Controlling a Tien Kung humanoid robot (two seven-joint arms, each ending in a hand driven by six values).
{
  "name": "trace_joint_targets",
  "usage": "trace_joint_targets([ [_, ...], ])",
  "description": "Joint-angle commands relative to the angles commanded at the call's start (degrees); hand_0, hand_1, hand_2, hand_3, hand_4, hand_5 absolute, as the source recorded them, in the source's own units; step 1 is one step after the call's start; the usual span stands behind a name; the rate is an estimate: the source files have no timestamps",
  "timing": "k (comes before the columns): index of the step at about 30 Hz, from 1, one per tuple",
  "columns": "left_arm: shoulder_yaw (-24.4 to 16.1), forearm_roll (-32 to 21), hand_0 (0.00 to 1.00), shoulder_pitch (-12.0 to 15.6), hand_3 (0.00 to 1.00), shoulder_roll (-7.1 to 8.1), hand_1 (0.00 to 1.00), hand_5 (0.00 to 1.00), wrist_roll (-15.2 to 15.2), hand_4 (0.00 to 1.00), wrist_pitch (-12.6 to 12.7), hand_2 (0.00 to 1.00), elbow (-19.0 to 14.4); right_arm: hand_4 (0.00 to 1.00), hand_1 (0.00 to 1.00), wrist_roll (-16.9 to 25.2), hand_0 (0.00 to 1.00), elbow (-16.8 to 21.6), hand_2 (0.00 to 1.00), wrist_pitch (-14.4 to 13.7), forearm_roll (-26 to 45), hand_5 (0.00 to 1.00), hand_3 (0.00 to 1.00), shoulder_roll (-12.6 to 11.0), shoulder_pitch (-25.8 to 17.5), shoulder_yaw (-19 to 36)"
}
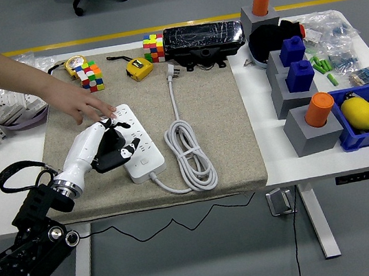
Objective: Put the plug near the board,insert it into the board,press the button,pull the plug out
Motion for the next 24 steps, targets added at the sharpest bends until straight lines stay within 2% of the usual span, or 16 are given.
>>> trace_joint_targets([
  [3,-0.45,0.65,0.775,0.60,0.667,0.00,0.778,0.495,0.01,0.726,0.47,0.750,-0.73,0.981,0.645,0.02,0.649,0.05,0.639,0.00,-0.01,0.548,0.560,0.03,0.01,-0.01],
  [7,-1.47,1.04,0.775,2.15,0.667,0.93,0.778,0.495,-0.82,0.726,3.19,0.750,-3.59,0.981,0.645,0.01,0.649,-0.02,0.639,-0.02,-0.07,0.548,0.560,-0.01,-0.06,0.01],
  [13,-3.47,2.20,0.773,5.46,0.667,3.00,0.775,0.497,0.50,0.734,2.97,0.743,-9.09,0.981,0.646,0.00,0.650,0.02,0.639,-0.02,-0.19,0.548,0.560,-0.03,-0.01,0.17],
  [15,-3.65,2.99,0.754,6.29,0.660,3.54,0.763,0.493,1.33,0.738,2.56,0.726,-10.01,0.980,0.645,0.00,0.648,0.02,0.639,-0.03,-0.19,0.547,0.560,-0.04,0.01,0.25],
  [19,-3.30,3.58,0.754,6.67,0.660,3.91,0.763,0.493,2.57,0.738,1.49,0.726,-9.42,0.980,0.645,0.00,0.648,0.04,0.639,-0.03,-0.23,0.547,0.560,-0.02,0.01,0.27],
  [24,-2.67,3.81,0.763,5.55,0.664,3.15,0.773,0.492,3.62,0.740,0.34,0.740,-7.05,0.980,0.646,0.02,0.649,0.07,0.639,-0.02,-0.16,0.548,0.560,0.02,0.07,0.14],
])
